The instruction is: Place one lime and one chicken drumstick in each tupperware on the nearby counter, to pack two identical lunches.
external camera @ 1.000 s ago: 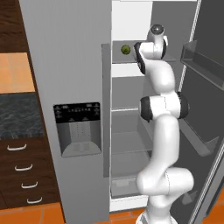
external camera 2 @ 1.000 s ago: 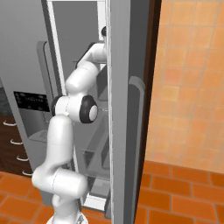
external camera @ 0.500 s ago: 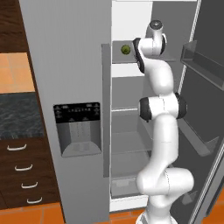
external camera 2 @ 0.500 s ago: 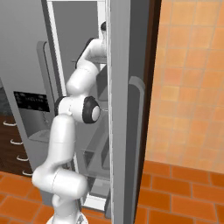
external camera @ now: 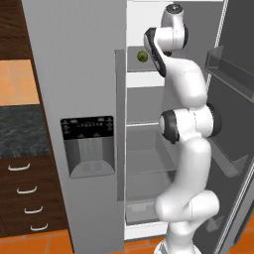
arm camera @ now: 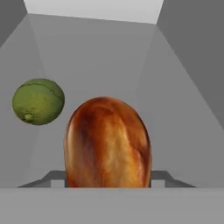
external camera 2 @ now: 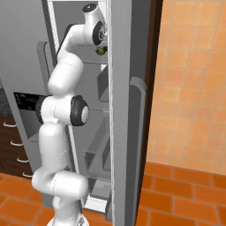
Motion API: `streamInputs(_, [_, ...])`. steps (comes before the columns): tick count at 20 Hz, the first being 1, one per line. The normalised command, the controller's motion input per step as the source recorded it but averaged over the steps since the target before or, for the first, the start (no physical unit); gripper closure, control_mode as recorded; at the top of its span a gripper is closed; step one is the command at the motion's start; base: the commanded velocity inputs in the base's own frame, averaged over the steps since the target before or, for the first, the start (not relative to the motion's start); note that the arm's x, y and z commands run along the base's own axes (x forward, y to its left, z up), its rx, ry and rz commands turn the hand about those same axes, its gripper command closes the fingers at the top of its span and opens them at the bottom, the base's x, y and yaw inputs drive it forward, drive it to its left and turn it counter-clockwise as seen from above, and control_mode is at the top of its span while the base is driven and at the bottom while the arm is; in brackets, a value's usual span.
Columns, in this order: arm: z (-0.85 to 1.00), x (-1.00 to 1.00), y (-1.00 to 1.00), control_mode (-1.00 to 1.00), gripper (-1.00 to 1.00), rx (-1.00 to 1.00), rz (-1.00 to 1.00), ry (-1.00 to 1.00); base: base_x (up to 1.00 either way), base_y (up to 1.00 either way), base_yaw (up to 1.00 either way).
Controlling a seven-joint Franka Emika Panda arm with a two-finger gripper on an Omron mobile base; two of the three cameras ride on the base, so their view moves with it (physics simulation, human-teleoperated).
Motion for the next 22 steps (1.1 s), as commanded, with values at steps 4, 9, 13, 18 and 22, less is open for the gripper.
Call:
streamInputs(4, [-0.83, -1.0, 0.37, -1.0, 1.0, -0.04, 0.0, -0.25, 0.0, 0.0, 0.0])
streamInputs(9, [-0.73, -1.0, 0.05, -1.0, 1.0, 0.0, 0.0, -0.29, 0.0, 0.0, 0.0])
streamInputs(13, [-0.11, -1.0, 0.0, -1.0, 1.0, 0.0, 0.0, -0.33, 0.0, 0.0, 0.0])
streamInputs(18, [0.33, -1.0, 0.0, -1.0, 1.0, 0.06, 0.0, -0.14, 0.0, 0.0, 0.0])
streamInputs(22, [0.4, -1.0, 0.08, -1.0, 1.0, 0.12, 0.0, -0.01, 0.0, 0.0, 0.0])
